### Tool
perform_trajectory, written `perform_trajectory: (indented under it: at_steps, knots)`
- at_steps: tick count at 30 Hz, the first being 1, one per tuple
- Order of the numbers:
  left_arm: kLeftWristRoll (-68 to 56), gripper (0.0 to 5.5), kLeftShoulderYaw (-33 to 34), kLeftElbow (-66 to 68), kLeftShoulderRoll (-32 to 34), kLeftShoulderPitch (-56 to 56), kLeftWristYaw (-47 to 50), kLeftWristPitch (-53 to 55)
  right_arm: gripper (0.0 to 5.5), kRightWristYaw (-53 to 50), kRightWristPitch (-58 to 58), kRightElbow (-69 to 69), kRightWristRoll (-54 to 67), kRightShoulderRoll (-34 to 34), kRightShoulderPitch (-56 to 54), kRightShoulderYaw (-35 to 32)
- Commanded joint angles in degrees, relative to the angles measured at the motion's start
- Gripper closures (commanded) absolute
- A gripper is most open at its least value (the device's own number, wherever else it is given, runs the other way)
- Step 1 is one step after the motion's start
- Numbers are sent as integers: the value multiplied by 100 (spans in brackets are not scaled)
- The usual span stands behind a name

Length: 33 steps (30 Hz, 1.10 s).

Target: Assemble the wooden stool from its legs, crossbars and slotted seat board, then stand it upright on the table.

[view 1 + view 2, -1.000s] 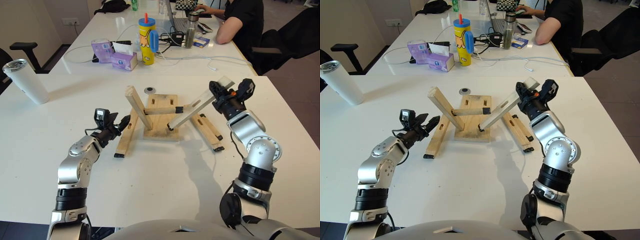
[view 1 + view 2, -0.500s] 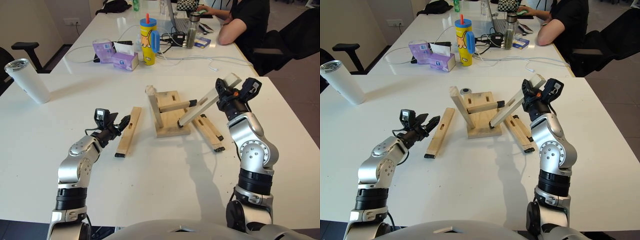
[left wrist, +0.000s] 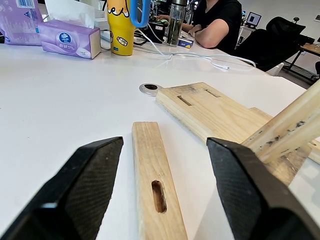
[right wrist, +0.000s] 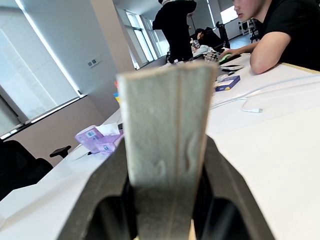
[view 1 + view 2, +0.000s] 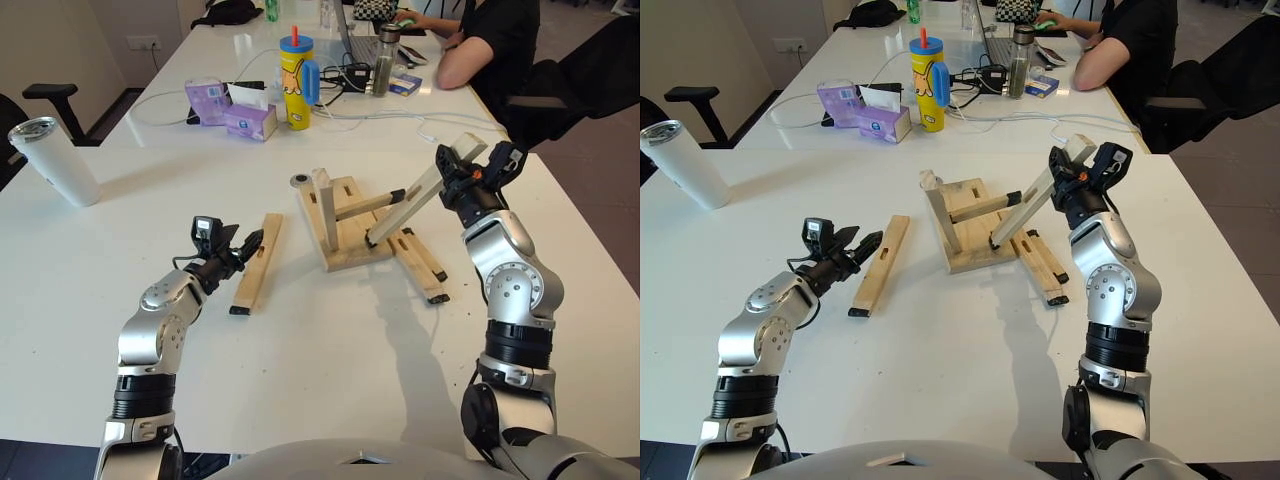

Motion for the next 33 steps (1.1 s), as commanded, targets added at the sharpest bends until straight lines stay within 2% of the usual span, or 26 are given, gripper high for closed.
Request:
perform_trajectory:
  at_steps: [1,9,16,21,33]
  knots:
    - [29,239,-11,22,22,-87,0,-4,448,11,12,8,-31,78,-52,-16]
    - [27,239,-25,45,10,-112,-8,-10,448,219,-215,365,-103,44,-416,-57]
    - [25,239,-54,71,-8,-147,-10,-22,448,1075,-645,1531,-457,-178,-864,111]
    - [17,239,-50,76,-6,-147,-12,-25,448,1428,-907,1969,-742,-339,-796,152]
    - [19,239,-43,92,2,-178,-18,-29,448,1433,-263,1079,-106,-381,-470,-246]
